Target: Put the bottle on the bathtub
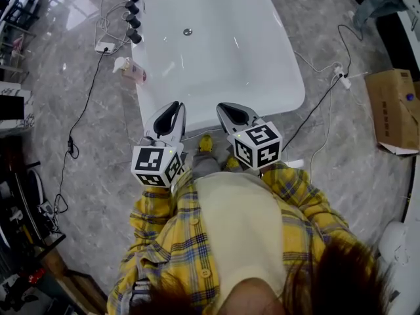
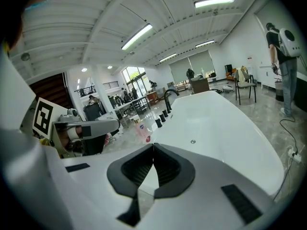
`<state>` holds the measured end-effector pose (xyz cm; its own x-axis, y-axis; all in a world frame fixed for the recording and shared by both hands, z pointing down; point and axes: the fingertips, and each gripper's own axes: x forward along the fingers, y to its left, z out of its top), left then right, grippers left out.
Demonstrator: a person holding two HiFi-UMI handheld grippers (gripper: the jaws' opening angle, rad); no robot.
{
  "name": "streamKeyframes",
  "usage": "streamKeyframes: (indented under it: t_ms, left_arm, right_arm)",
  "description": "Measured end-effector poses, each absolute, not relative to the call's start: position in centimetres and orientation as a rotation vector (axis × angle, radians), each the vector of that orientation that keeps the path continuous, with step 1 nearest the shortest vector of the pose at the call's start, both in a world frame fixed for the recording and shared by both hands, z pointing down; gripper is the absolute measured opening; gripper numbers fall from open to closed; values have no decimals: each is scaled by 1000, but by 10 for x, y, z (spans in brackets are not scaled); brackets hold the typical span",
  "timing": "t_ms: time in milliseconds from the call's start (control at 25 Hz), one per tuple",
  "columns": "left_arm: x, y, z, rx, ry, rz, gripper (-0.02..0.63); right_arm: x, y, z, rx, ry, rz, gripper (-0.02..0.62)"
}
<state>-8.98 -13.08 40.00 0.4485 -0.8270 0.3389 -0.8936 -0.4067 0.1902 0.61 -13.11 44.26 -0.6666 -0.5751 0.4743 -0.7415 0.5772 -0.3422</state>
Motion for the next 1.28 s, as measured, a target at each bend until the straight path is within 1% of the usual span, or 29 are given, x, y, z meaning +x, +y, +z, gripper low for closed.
streamKeyframes:
  t_ms: [600,1280]
  left_arm:
    - [-81,-112,430,2275,-1413,379,20]
    - [-75,-102,436,2263,-1373,390,20]
  right_arm:
    - [8,-126,443,1081,-2479,735,14]
    - [10,-121,441,1090,-2478,733,14]
